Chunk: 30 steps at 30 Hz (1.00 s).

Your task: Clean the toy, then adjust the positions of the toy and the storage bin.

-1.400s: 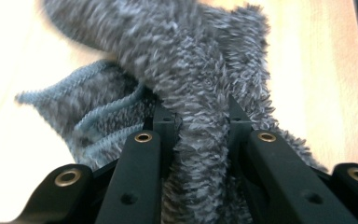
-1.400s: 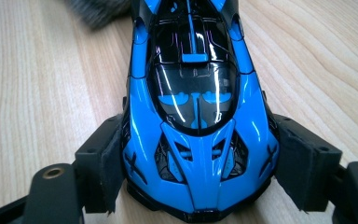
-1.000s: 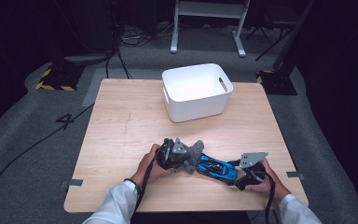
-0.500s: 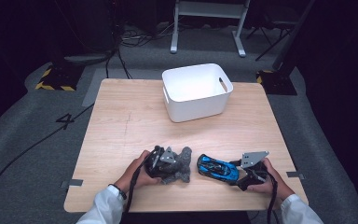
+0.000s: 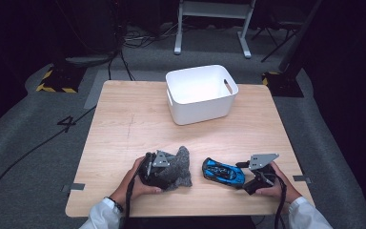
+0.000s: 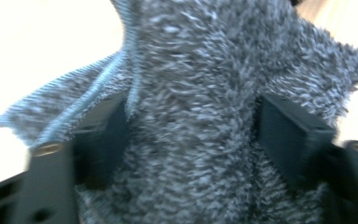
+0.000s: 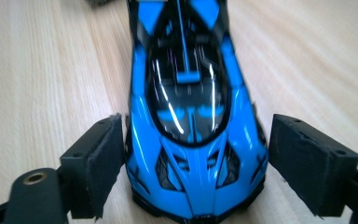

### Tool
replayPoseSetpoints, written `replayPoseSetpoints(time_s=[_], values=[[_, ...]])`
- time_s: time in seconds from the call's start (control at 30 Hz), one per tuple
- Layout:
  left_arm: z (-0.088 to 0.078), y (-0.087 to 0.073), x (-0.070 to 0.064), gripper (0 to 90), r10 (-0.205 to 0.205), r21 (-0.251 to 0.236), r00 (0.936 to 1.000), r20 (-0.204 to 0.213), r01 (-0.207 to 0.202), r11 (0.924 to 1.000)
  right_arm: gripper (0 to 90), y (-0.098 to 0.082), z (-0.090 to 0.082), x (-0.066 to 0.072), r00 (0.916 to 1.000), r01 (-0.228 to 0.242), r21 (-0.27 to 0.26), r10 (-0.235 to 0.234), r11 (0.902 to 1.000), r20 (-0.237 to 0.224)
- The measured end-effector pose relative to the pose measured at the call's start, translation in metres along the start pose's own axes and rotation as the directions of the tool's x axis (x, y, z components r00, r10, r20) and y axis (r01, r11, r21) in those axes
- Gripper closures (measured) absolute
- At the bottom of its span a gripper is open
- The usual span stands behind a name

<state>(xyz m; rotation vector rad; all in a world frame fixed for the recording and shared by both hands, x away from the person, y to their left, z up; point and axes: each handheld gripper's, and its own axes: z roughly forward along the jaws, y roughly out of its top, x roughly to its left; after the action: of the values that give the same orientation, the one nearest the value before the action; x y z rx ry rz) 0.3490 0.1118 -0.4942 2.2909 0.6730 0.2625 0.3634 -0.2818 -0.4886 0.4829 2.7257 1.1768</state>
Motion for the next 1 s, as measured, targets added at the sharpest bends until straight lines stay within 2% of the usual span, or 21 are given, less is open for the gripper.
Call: replayPoseSetpoints(time_s=[0.07, 0.23, 0.3, 0.4, 0.63, 0.73, 1.0], values=[[-0.004, 0.001, 0.0, 20.1, -0.009, -0.026, 0.9998, 0.018, 0.01, 0.9996, 18.5, 0.003, -0.002, 0.003, 0.9999, 0.011, -0.008, -0.011, 0.9999, 0.007], [0.001, -0.002, 0.0, 16.5, -0.005, 0.028, 0.9999, 0.013, 0.004, 0.9996, 16.2, 0.011, 0.001, 0.009, 0.9996, 0.021, 0.0, -0.021, 0.9998, 0.017], [0.001, -0.003, 0.0, 16.2, -0.003, 0.029, 0.9999, 0.017, 0.003, 0.9996, 18.8, 0.013, 0.002, 0.01, 0.9996, 0.026, -0.006, -0.026, 0.9996, 0.015], [0.003, -0.004, 0.002, 15.9, 0.011, 0.036, 0.9997, 0.023, -0.012, 0.9993, 17.7, 0.019, 0.003, 0.012, 0.9992, 0.03, -0.013, -0.03, 0.9995, 0.027], [0.005, -0.011, 0.007, 14.5, 0.035, -0.016, 0.998, 0.053, -0.034, 0.9993, 19.1, 0.043, 0.015, 0.016, 0.9984, 0.054, -0.02, -0.053, 0.9984, 0.021], [0.005, -0.011, 0.007, 14.5, 0.038, -0.016, 0.9978, 0.054, -0.037, 0.9992, 19.2, 0.05, 0.023, 0.014, 0.9985, 0.048, -0.003, -0.048, 0.9988, 0.026], [0.006, -0.011, 0.006, 14.5, 0.038, -0.014, 0.998, 0.051, -0.037, 0.9992, 21.9, 0.063, 0.036, 0.012, 0.9997, 0.023, 0.009, -0.023, 0.9997, 0.003]])
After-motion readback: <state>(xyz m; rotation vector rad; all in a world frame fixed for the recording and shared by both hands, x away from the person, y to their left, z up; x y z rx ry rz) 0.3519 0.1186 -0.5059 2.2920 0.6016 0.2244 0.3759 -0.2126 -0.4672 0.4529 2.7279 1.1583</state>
